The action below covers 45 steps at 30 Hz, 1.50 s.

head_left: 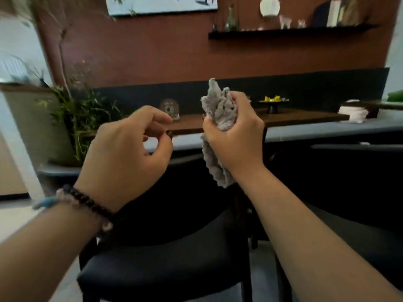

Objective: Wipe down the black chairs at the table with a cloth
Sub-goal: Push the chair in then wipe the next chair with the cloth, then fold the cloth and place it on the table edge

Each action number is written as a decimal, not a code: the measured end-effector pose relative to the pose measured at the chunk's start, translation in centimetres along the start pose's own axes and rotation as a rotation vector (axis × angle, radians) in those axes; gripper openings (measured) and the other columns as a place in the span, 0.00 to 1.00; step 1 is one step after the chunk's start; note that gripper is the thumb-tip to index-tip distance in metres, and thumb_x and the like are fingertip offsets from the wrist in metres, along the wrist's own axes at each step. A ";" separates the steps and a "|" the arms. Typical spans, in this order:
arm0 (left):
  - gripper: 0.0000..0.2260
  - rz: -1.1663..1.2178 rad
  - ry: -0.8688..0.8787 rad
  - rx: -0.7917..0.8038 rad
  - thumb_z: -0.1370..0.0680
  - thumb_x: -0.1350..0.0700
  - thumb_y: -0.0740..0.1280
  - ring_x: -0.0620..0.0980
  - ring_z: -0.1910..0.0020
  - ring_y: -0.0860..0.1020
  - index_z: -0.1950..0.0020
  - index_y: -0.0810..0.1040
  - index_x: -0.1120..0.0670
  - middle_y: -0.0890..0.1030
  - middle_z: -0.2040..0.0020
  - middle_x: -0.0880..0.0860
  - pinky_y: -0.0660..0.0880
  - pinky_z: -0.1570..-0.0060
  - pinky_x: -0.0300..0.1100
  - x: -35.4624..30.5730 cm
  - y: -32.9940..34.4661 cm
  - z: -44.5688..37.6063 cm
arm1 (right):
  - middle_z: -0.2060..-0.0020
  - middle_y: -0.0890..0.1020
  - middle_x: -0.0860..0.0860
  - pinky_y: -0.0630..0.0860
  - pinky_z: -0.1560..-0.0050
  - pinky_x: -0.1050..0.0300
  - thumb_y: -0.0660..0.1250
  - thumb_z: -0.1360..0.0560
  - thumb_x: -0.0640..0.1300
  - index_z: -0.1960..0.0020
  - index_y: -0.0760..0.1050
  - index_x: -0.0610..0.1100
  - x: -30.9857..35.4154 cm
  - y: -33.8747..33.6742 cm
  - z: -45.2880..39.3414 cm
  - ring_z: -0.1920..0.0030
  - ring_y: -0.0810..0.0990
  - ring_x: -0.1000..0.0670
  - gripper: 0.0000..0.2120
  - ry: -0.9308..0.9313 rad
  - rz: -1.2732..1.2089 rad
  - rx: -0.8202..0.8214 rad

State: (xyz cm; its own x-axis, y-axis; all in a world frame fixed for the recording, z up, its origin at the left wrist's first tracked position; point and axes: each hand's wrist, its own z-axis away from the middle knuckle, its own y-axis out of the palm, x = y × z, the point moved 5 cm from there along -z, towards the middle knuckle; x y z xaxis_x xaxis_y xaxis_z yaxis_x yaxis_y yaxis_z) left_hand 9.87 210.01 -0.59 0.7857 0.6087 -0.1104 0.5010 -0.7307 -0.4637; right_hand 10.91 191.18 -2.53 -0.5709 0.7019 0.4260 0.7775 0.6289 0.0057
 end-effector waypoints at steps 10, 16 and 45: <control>0.56 0.022 -0.553 0.994 0.44 0.20 0.49 0.48 0.23 0.39 0.23 0.34 0.44 0.39 0.21 0.45 0.45 0.25 0.55 12.2 6.6 -1.6 | 0.59 0.78 0.53 0.73 0.58 0.54 0.73 0.33 0.51 0.57 0.74 0.50 -5.2 10.2 -3.4 0.53 0.79 0.47 0.10 0.181 0.468 0.904; 0.57 -0.038 -0.549 1.036 0.45 0.15 0.42 0.38 0.27 0.36 0.24 0.32 0.43 0.37 0.23 0.39 0.41 0.25 0.54 12.7 7.3 -0.8 | 0.60 0.82 0.54 0.79 0.54 0.49 0.74 0.38 0.59 0.57 0.78 0.51 -6.6 11.2 -2.5 0.58 0.80 0.51 0.15 0.301 0.491 1.146; 0.28 0.693 -1.055 0.611 0.24 0.54 0.70 0.38 0.33 0.70 0.28 0.63 0.41 0.69 0.31 0.40 0.72 0.36 0.39 9.5 -1.2 -11.4 | 0.54 0.86 0.50 0.79 0.59 0.59 0.72 0.27 0.44 0.48 0.80 0.51 2.9 7.0 -15.2 0.54 0.85 0.49 0.08 1.271 -0.308 0.561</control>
State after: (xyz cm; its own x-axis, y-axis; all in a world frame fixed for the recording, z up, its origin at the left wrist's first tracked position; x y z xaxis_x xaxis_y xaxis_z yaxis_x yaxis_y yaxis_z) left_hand 20.87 213.11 8.95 0.0289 0.3262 -0.9449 -0.3201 -0.8925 -0.3179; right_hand 18.75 192.53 12.48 0.1600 -0.0694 0.9847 0.2902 0.9567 0.0202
